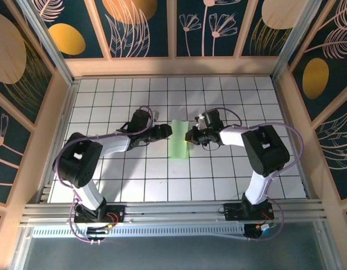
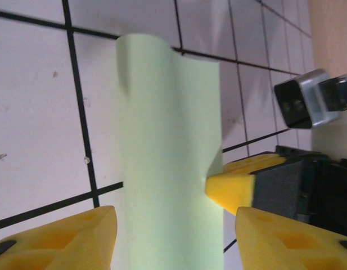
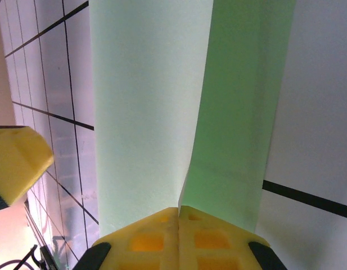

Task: Fold a paper plane with a square sheet of paper (fold left side to right side)
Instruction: First fold in half a square sheet of paper at the center of the table.

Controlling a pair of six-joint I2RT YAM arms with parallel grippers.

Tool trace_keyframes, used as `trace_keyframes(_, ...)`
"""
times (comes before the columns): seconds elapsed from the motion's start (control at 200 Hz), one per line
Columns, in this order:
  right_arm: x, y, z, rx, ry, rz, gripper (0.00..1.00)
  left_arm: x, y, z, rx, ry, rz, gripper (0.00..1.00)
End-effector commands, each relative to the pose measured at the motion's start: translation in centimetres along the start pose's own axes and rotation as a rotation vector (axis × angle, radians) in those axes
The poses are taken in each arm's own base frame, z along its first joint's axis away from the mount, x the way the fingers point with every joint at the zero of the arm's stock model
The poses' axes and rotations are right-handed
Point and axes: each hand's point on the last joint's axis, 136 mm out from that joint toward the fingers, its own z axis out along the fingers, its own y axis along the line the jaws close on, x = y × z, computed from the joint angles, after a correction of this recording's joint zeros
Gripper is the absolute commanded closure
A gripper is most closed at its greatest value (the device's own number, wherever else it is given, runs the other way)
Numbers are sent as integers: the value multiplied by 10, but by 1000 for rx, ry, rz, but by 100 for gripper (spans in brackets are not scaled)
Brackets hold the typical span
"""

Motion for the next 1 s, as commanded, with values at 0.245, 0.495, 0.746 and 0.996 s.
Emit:
trace_keyframes(0.245,1,-1,4,23,8,-16,100,11,8,32,-50,77,12,41)
trace_keyframes(0.495,0,-2,4,31,7,-18,100,15,19,45,-121,90,18,45)
trace_keyframes(0.746,1,-3,3,37,7,-21,100,22,34,51,-201,102,30,49)
trace_keyframes(0.996,-2,3,-6,35,-27,-33,84,32,46,57,-291,118,42,56)
